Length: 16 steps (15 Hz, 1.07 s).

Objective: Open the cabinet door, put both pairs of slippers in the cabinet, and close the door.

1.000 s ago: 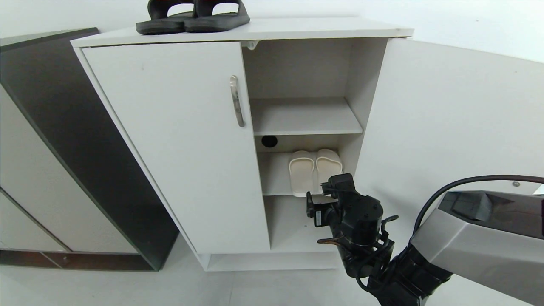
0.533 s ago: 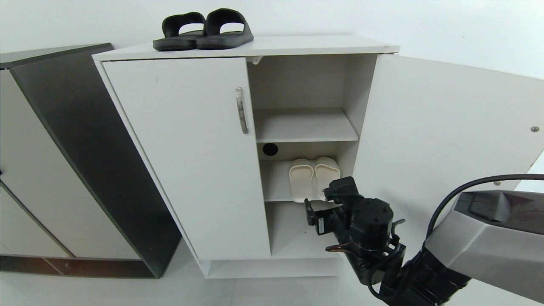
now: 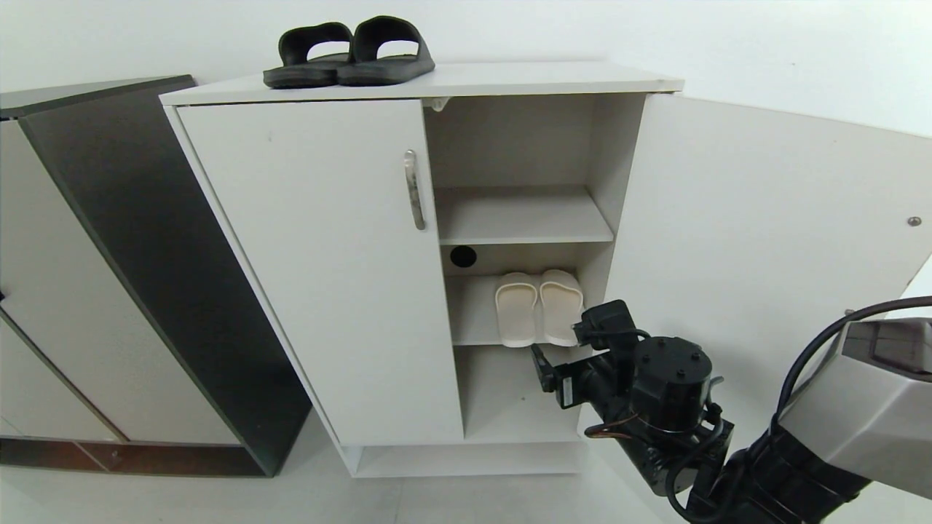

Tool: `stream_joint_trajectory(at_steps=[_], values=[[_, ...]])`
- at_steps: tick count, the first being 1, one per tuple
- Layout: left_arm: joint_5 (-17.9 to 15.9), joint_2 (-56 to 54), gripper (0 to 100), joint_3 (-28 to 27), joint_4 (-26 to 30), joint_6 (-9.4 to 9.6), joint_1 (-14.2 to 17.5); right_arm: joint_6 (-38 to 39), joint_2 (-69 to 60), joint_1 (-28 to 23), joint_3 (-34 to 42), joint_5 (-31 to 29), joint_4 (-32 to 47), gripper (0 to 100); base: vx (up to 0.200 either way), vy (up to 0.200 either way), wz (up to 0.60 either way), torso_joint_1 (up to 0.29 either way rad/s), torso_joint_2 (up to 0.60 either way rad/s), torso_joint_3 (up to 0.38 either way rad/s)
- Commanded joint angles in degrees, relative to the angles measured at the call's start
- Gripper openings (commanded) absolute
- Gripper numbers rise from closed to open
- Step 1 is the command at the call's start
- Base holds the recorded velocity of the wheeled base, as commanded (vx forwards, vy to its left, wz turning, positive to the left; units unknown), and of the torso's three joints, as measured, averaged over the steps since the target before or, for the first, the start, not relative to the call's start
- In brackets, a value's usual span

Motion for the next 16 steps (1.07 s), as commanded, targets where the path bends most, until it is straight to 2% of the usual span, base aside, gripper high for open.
stream_joint_trajectory(at_steps=[1, 3, 16], values=[[-0.02, 0.09, 0, 0.0, -0.01, -0.03, -0.06, -0.04, -1.15, -0.21, 0.99, 1.16, -0.3, 100, 0.0, 0.0, 0.0, 0.0, 0.0, 0.0], [-0.02, 0.09, 0, 0.0, -0.01, -0.03, 0.02, -0.04, -1.06, -0.21, 1.52, 1.69, -0.38, 100, 0.0, 0.0, 0.0, 0.0, 0.0, 0.0], [-0.1, 0.09, 0, 0.0, -0.01, 0.06, -0.06, -0.04, -1.06, -0.21, 2.04, 1.77, -0.38, 100, 0.0, 0.2, 0.0, 0.002, 0.0, 0.005]])
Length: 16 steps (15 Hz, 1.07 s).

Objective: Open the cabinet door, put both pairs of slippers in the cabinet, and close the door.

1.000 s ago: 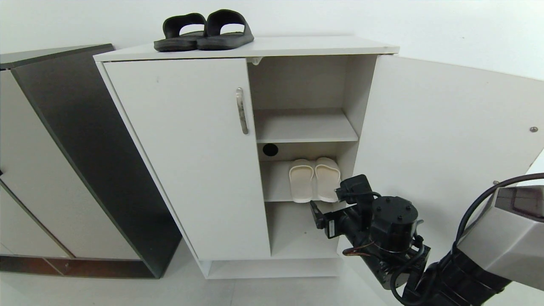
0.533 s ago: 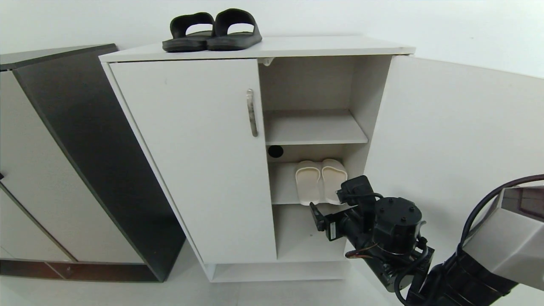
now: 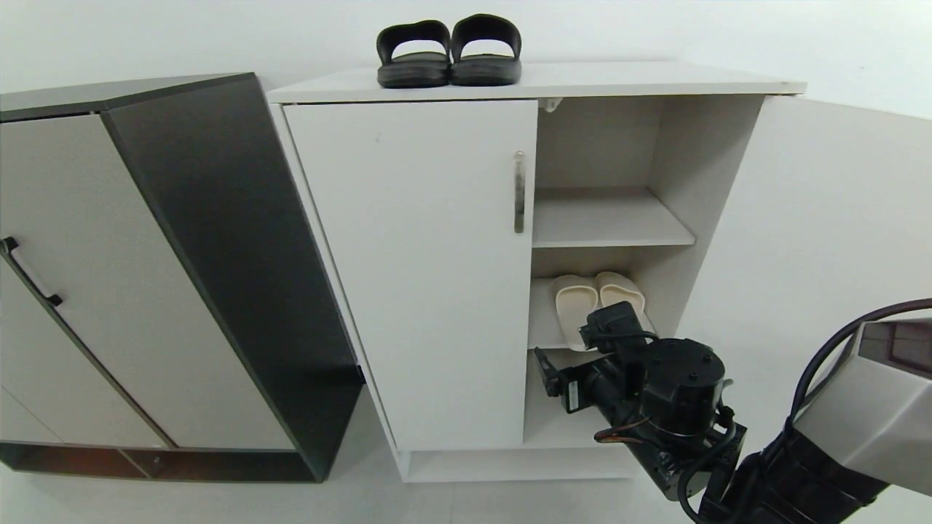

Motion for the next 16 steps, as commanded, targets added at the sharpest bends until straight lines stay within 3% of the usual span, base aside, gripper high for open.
stream_joint_trajectory(at_steps=[1, 8, 16], values=[[-0.02, 0.0, 0, 0.0, -0.01, 0.02, 0.02, -0.01, 0.16, 0.08, -0.02, 0.01, -0.04, 100, 0.0, 0.2, 0.0, 0.002, 0.0, -0.002], [0.07, 0.0, 0, 0.0, -0.01, 0.02, 0.02, -0.1, 0.16, 0.17, 0.16, 0.01, 0.05, 100, 0.0, 0.2, 0.0, 0.001, 0.0, 0.004], [0.07, 0.0, 0, 0.0, -0.01, 0.02, -0.06, -0.1, 0.16, 0.08, -0.1, 0.01, -0.04, 100, 0.0, 0.0, 0.0, 0.0, 0.0, 0.0]])
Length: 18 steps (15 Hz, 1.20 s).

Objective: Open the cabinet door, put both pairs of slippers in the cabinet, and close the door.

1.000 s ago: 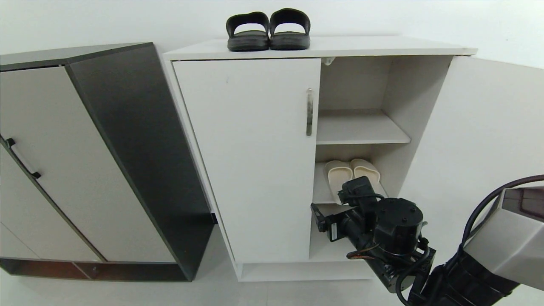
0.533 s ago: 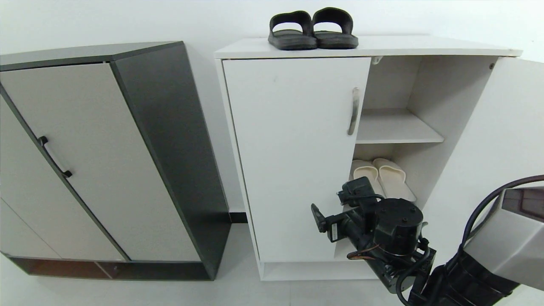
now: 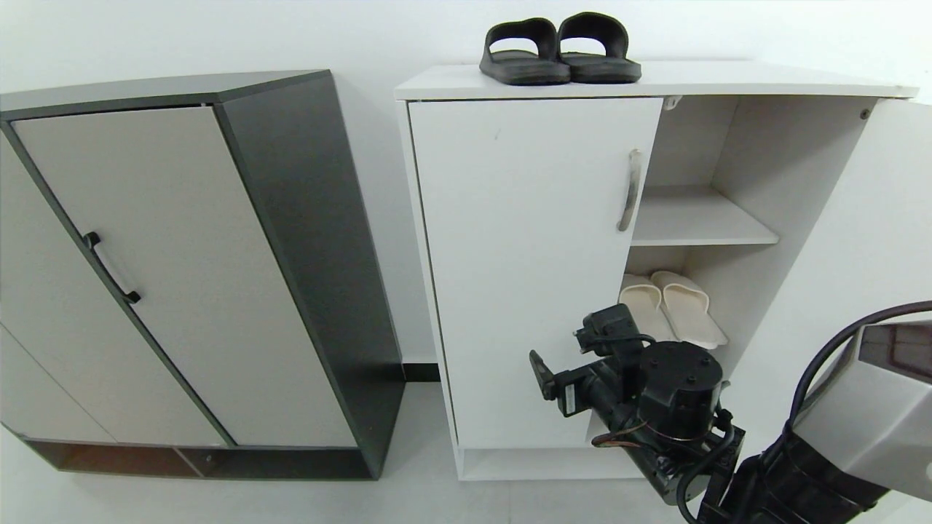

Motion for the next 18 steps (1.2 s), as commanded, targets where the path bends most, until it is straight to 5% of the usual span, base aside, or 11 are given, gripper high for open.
stream_joint_trajectory(at_steps=[1, 18], values=[[0.03, 0.0, 0, 0.0, -0.01, 0.0, 0.01, -0.02, 0.16, 0.07, -0.28, 0.0, -0.37, 100, 0.0, 0.0, 0.0, 0.0, 0.0, 0.0], [0.03, 0.09, 0, 0.0, -0.01, 0.0, 0.1, -1.25, 0.51, 0.16, 0.25, 0.87, -3.01, 100, 0.0, 0.0, 0.0, 0.001, -0.02, -0.026]])
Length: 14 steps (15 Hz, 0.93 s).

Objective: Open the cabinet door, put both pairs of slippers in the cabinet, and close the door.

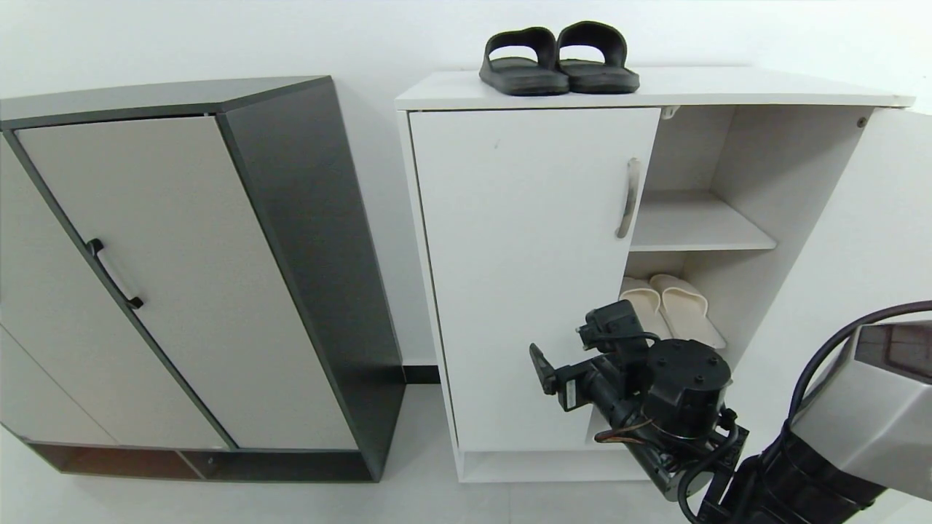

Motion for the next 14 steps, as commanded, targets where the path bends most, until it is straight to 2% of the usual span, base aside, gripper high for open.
stream_joint_trajectory(at_steps=[1, 6, 14], values=[[0.01, 0.0, 0, 0.02, 0.13, 0.0, -0.06, 0.01, 0.18, 0.01, 0.05, -0.05, 0.09, 100, 0.0, 0.0, 0.0, 0.012, -0.09, -0.325], [0.01, 0.09, 0, 0.02, 0.13, 0.0, 0.02, 0.01, 0.18, 0.01, 0.05, -0.05, 0.09, 100, 0.0, 0.0, 0.0, 0.055, -0.46, -0.361], [0.01, 0.0, 0, 0.02, 0.13, 0.0, 0.02, 0.01, 0.27, 0.01, 0.05, 0.04, 0.18, 100, 0.0, 0.0, 0.0, 0.14, -0.47, -0.333]])
